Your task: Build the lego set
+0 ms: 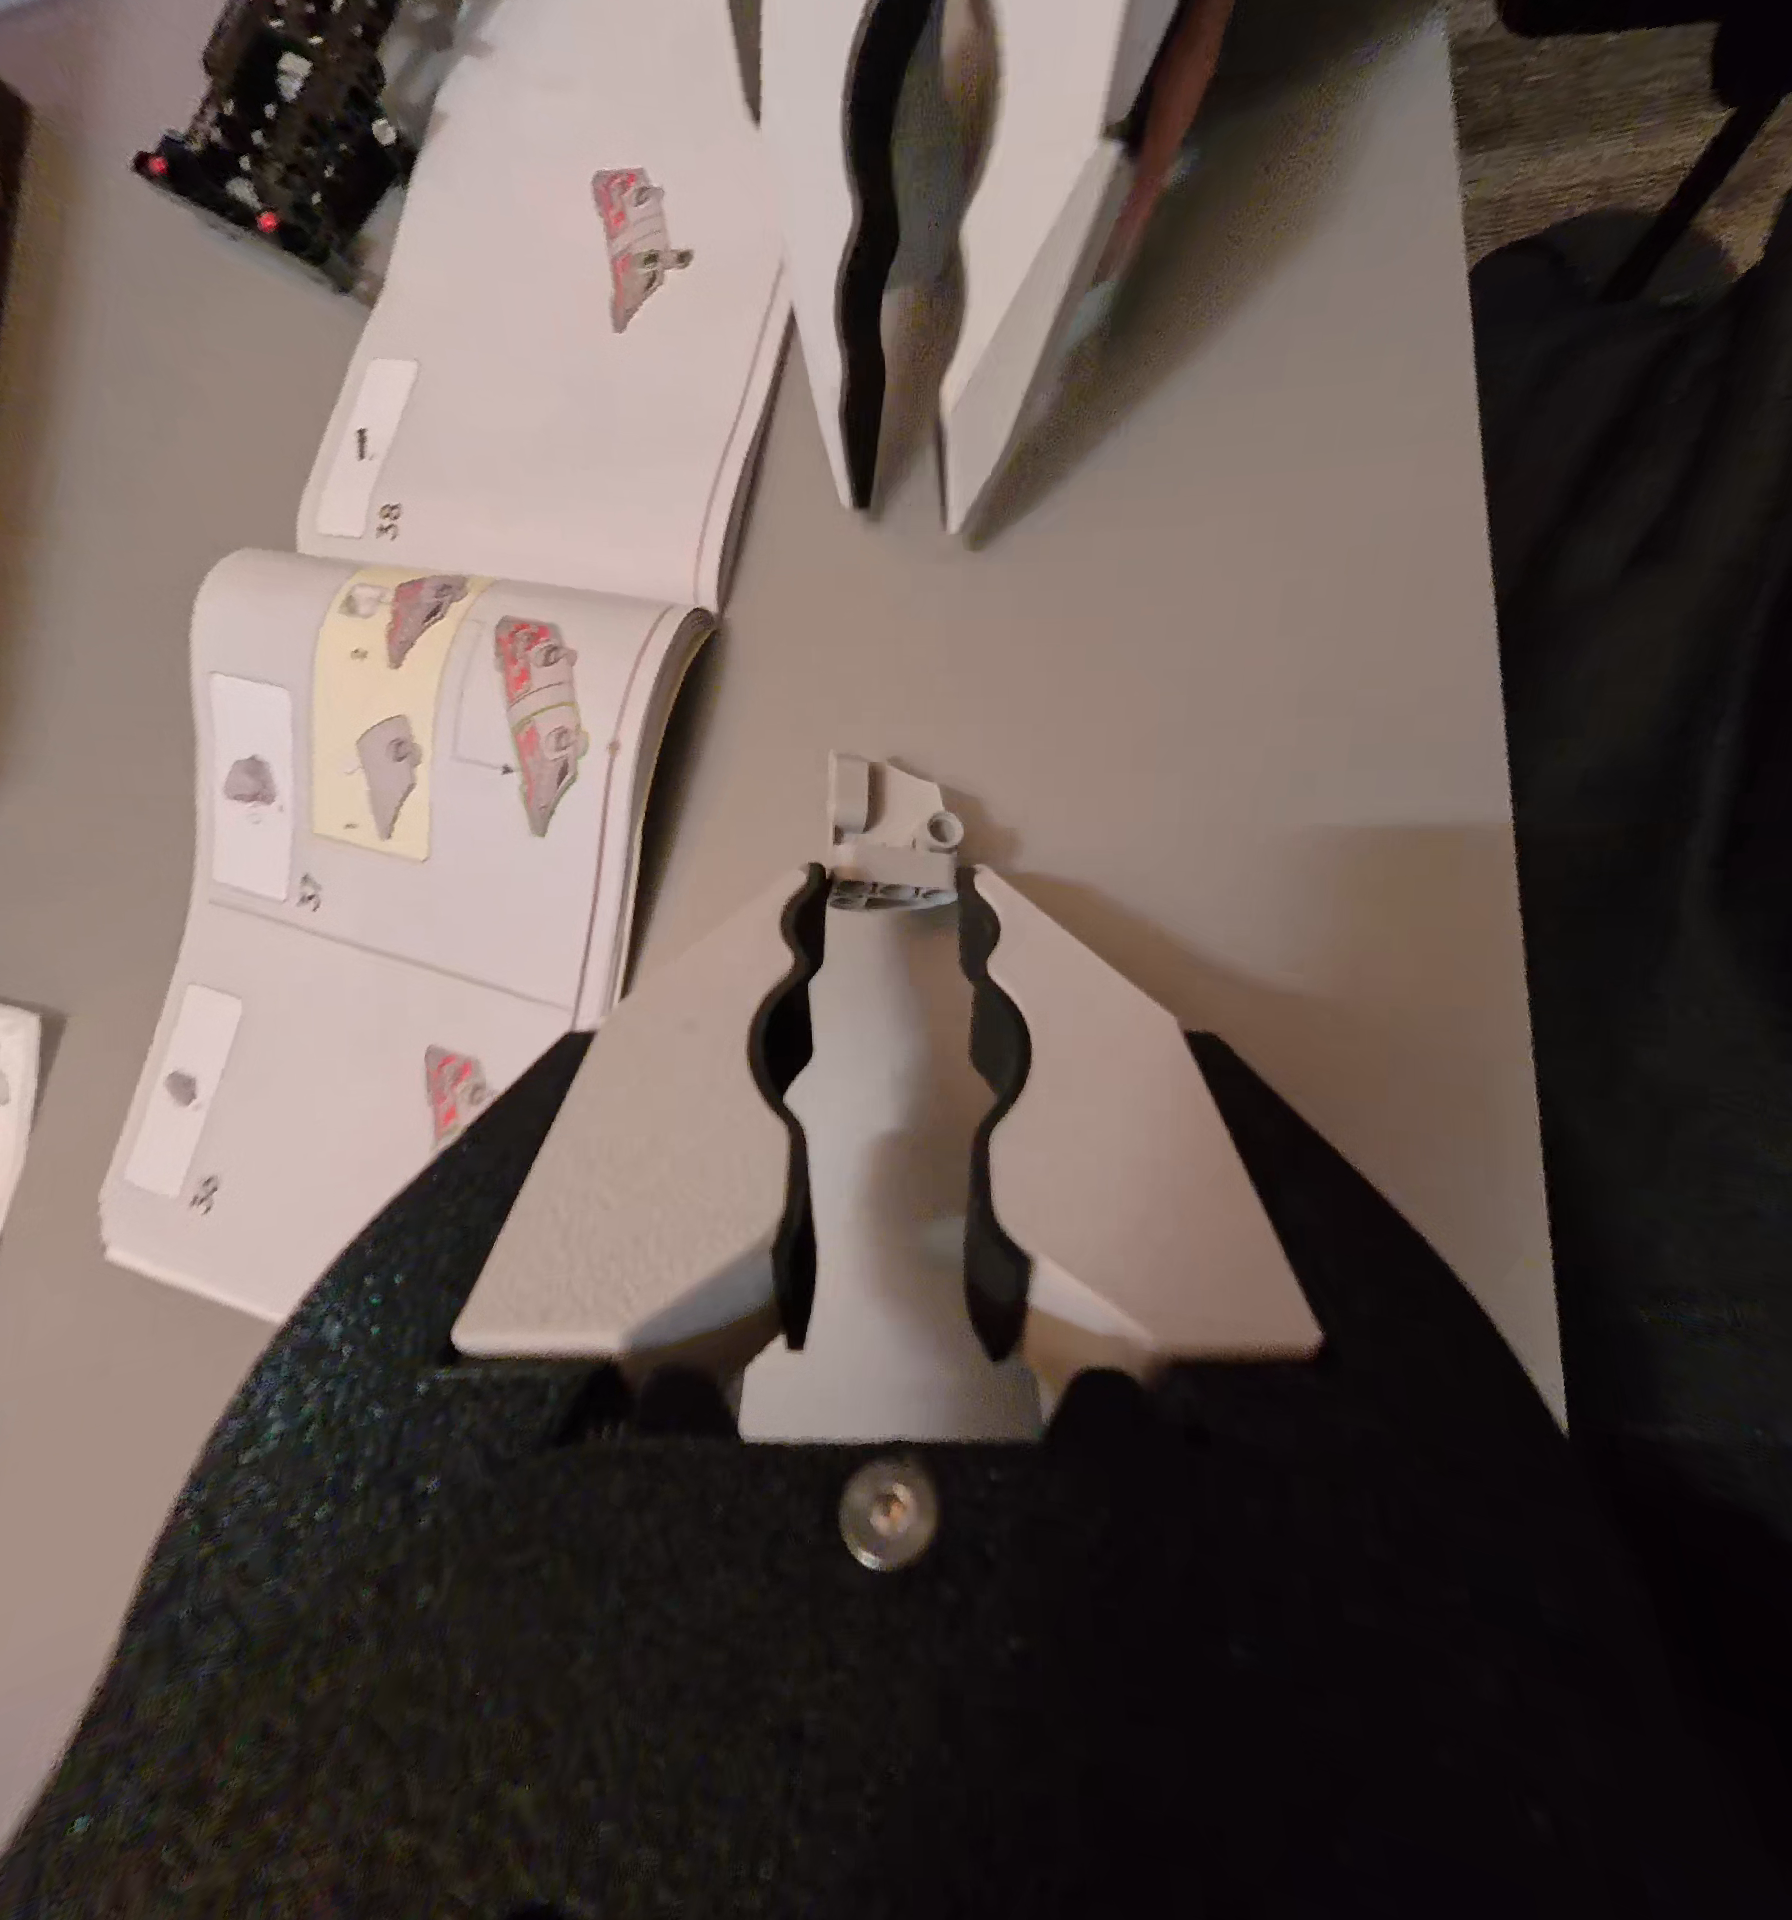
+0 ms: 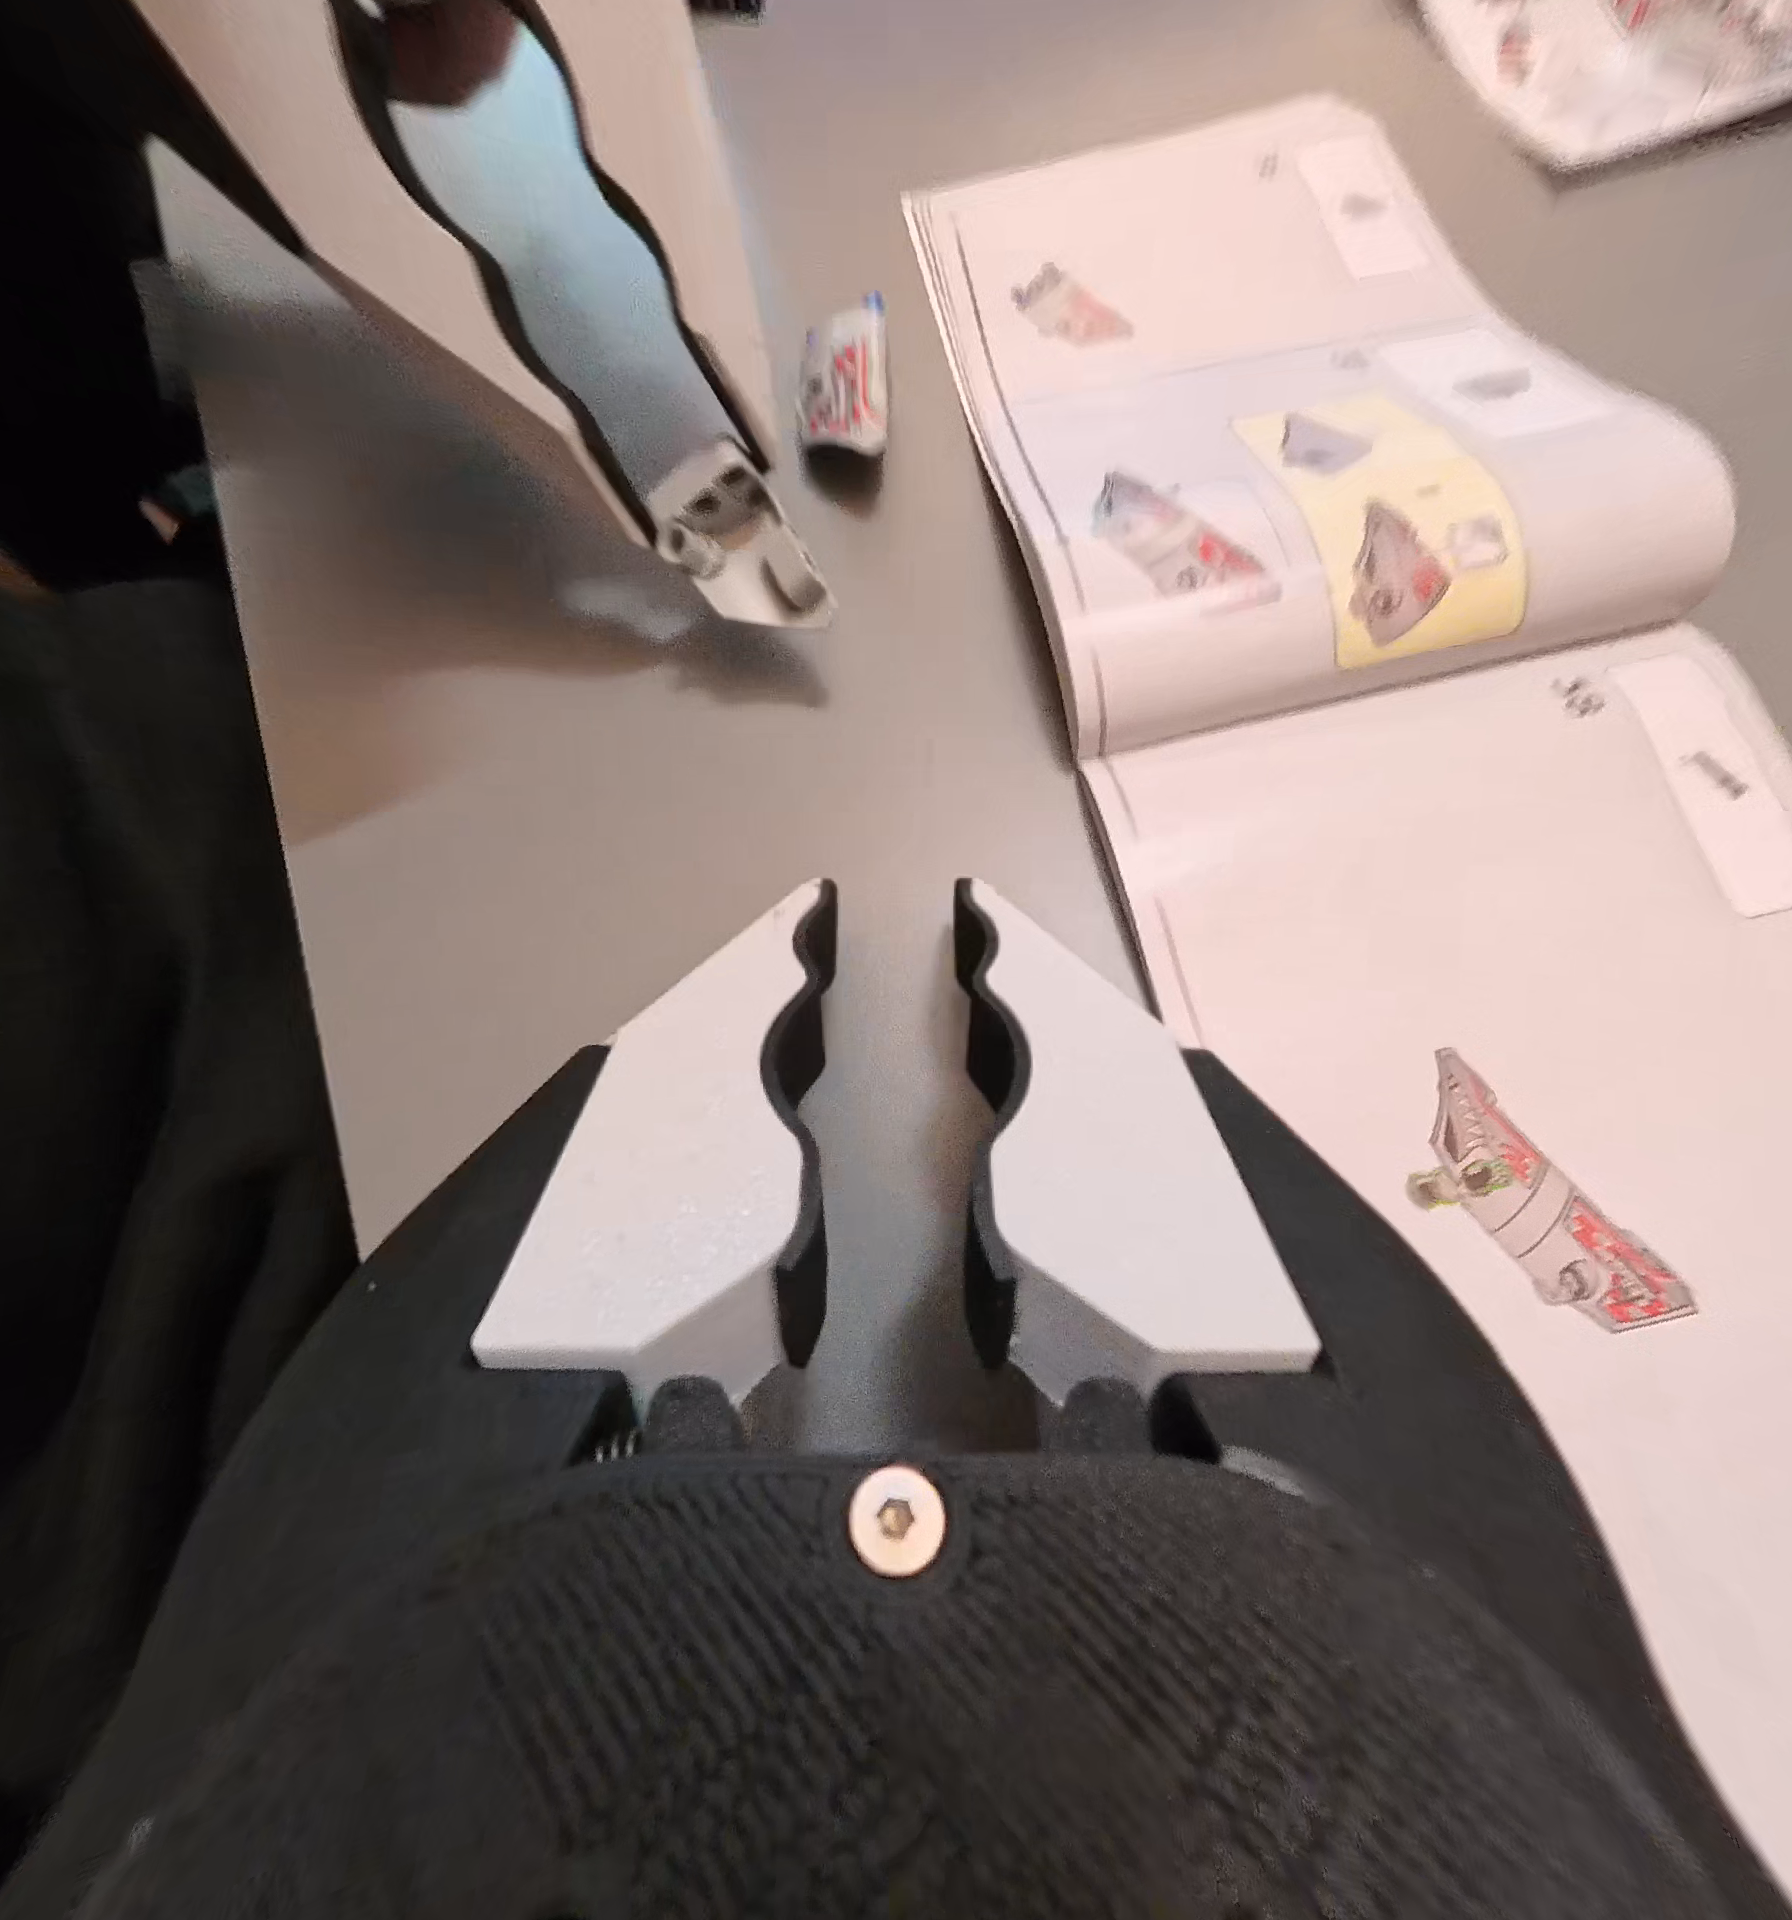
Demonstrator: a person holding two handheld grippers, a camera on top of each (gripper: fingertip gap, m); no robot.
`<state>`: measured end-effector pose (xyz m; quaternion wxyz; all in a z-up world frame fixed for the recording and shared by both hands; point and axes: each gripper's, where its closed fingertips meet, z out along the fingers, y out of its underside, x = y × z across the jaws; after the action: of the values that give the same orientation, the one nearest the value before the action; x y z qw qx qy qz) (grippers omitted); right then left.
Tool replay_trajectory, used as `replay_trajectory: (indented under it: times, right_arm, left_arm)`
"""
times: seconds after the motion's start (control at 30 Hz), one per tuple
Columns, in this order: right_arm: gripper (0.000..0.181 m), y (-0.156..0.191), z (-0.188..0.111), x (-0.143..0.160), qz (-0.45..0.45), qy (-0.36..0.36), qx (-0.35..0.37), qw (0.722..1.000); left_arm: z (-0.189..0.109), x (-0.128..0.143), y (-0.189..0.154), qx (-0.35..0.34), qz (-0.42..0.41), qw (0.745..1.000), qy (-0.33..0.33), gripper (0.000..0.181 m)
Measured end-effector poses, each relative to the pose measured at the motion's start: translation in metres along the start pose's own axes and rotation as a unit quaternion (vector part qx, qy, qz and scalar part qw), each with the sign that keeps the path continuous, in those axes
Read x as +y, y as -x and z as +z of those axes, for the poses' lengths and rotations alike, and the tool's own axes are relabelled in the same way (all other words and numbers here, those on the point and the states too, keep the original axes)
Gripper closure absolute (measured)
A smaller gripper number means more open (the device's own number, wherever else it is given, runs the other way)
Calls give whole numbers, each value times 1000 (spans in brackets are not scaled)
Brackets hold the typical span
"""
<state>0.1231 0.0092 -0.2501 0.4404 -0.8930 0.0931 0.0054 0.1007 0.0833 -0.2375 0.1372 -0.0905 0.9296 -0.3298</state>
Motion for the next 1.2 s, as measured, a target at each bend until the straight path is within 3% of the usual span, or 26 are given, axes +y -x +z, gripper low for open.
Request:
replay_trajectory:
  times: [0.13, 0.2, 0.4, 0.6, 0.9, 1.2]
  right_arm:
    - [160, 7, -12, -45, 27, -92, 21, 995]
    - [159, 16, -8, -53, 63, -102, 3, 993]
    - [157, 20, 7, -56, 128, -121, -10, 984]
    - [152, 35, 12, -60, 82, -109, -27, 990]
    - [158, 40, 21, -51, 121, -98, -66, 986]
    - [151, 50, 17, -54, 132, -118, -122, 977]
  left_arm:
    - [-4, -4, 7, -26, 3, 1000, -2, 159]
    - [-2, -7, 10, -47, 21, 999, 2, 159]
    - [-2, -16, 9, -76, 75, 994, 4, 159]
    - [-6, -22, 10, -83, 85, 993, -11, 159]
    - [3, -27, 2, -79, 126, 989, -15, 159]
    - [1, -40, -5, -78, 174, 980, -52, 159]
